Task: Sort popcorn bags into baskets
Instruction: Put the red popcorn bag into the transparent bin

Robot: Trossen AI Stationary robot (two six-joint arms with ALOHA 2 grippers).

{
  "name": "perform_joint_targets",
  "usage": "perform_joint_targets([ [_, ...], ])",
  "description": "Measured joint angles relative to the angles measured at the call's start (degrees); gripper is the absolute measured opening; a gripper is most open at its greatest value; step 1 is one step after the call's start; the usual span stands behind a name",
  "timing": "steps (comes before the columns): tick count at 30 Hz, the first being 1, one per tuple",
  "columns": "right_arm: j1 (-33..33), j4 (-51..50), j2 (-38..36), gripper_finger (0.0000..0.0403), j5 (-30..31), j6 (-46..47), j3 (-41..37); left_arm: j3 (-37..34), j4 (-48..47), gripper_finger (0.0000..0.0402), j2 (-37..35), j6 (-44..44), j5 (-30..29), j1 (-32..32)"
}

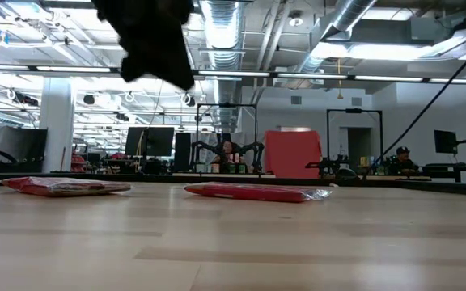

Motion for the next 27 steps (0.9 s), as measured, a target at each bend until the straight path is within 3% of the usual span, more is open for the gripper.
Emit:
perform_joint_targets([
  [5,-9.5,0.5,1.2,0.0205,2.2,-4.7,0.0,0.0,4.6,0.0007,9.5,3.1,6.3,4.0],
  [11,-22.6,4.7,5.6,0.0212,-2.3,-26.5,0.0,0.0,12.9,0.0001,18.2,6.7,17.2,7.2],
  [17,-34.5,13.4,9.8,0.0215,-9.5,-41.8,0.0,0.0,12.7,0.0,21.5,9.1,13.4,7.3],
  [22,-40.1,19.3,15.5,0.0213,-16.2,-52.3,0.0,0.1,12.2,0.0,24.6,9.2,13.0,7.3],
  [27,-43.9,22.4,21.1,0.0219,-22.4,-56.7,0.0,0.2,11.5,0.0,26.8,8.5,12.1,7.3],
])
